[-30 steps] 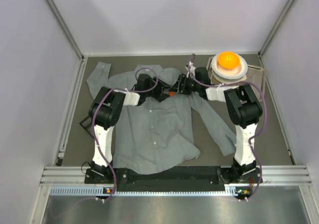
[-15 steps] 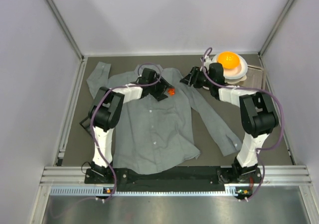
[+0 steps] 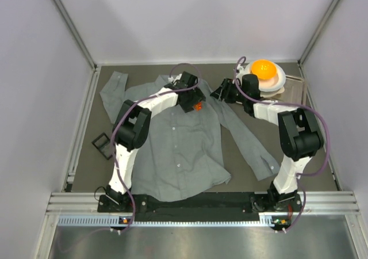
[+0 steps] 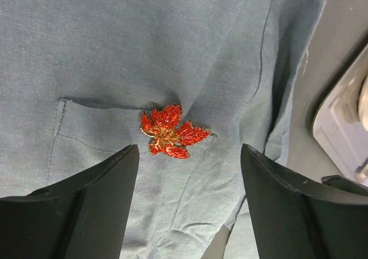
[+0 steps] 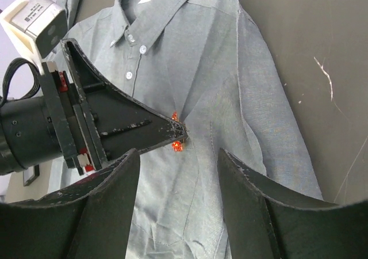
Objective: Remove the brooch from the garment
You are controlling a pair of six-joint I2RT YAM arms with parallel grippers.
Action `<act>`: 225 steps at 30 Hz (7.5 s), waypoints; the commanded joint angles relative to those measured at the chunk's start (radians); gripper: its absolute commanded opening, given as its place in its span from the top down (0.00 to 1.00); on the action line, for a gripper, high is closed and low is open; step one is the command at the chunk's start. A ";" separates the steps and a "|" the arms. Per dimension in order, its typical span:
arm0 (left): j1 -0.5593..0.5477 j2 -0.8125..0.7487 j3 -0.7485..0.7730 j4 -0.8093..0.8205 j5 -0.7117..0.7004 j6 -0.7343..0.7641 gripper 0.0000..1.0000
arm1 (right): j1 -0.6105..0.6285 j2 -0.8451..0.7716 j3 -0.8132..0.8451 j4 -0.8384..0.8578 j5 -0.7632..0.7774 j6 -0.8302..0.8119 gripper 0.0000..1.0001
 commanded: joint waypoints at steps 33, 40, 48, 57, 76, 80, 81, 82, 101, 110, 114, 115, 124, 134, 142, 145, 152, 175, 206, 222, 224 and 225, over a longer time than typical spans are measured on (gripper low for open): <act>-0.052 0.028 0.105 -0.075 -0.174 0.111 0.72 | -0.009 -0.003 0.015 0.077 -0.061 0.042 0.44; -0.051 -0.055 -0.010 0.096 -0.093 0.165 0.87 | -0.009 0.016 0.023 0.096 -0.092 0.067 0.44; -0.046 -0.090 -0.048 0.114 -0.073 0.179 1.00 | -0.009 0.019 0.023 0.097 -0.095 0.070 0.44; -0.015 -0.062 -0.032 0.189 0.010 0.180 1.00 | -0.009 0.029 0.031 0.099 -0.101 0.073 0.44; 0.012 -0.110 -0.174 0.281 0.160 0.378 1.00 | 0.038 0.114 0.052 0.172 -0.161 0.183 0.55; 0.011 -0.140 -0.249 0.286 0.136 0.409 1.00 | 0.048 0.140 0.035 0.204 -0.177 0.225 0.68; 0.012 -0.153 -0.262 0.292 0.128 0.421 1.00 | 0.051 0.146 0.034 0.209 -0.181 0.233 0.69; 0.011 -0.156 -0.271 0.295 0.123 0.427 1.00 | 0.051 0.158 0.034 0.218 -0.189 0.248 0.71; 0.054 -0.217 -0.386 0.404 0.175 0.368 0.94 | 0.112 0.192 0.104 0.091 -0.151 0.177 0.70; 0.097 -0.254 -0.504 0.570 0.286 0.218 0.40 | 0.112 0.180 0.111 0.060 -0.114 0.151 0.70; 0.100 -0.210 -0.475 0.576 0.318 0.174 0.37 | 0.112 0.198 0.131 0.039 -0.120 0.144 0.70; 0.100 -0.193 -0.461 0.576 0.326 0.165 0.39 | 0.111 0.198 0.131 0.040 -0.123 0.144 0.71; 0.103 -0.148 -0.420 0.567 0.323 0.134 0.47 | 0.117 0.217 0.173 -0.038 -0.074 0.098 0.83; 0.104 -0.130 -0.392 0.545 0.326 0.125 0.59 | 0.155 0.235 0.289 -0.234 0.060 -0.045 0.89; 0.106 -0.114 -0.378 0.522 0.333 0.122 0.63 | 0.160 0.227 0.295 -0.260 0.093 -0.073 0.90; 0.107 -0.110 -0.378 0.519 0.323 0.122 0.63 | 0.163 0.227 0.299 -0.270 0.103 -0.082 0.91; 0.110 -0.096 -0.378 0.558 0.315 0.102 0.65 | 0.178 0.229 0.315 -0.299 0.129 -0.112 0.92; 0.115 -0.061 -0.273 0.417 0.323 0.209 1.00 | 0.186 0.260 0.355 -0.293 0.031 -0.114 0.89; 0.147 -0.018 -0.266 0.349 0.387 0.303 1.00 | 0.138 0.316 0.402 -0.314 0.018 -0.111 0.90; 0.147 -0.018 -0.265 0.357 0.399 0.302 1.00 | 0.138 0.353 0.439 -0.335 0.001 -0.103 1.00; 0.147 -0.018 -0.263 0.355 0.404 0.302 1.00 | 0.138 0.364 0.450 -0.360 0.000 -0.103 1.00; 0.147 -0.019 -0.262 0.355 0.404 0.302 1.00 | 0.140 0.368 0.459 -0.366 0.001 -0.102 1.00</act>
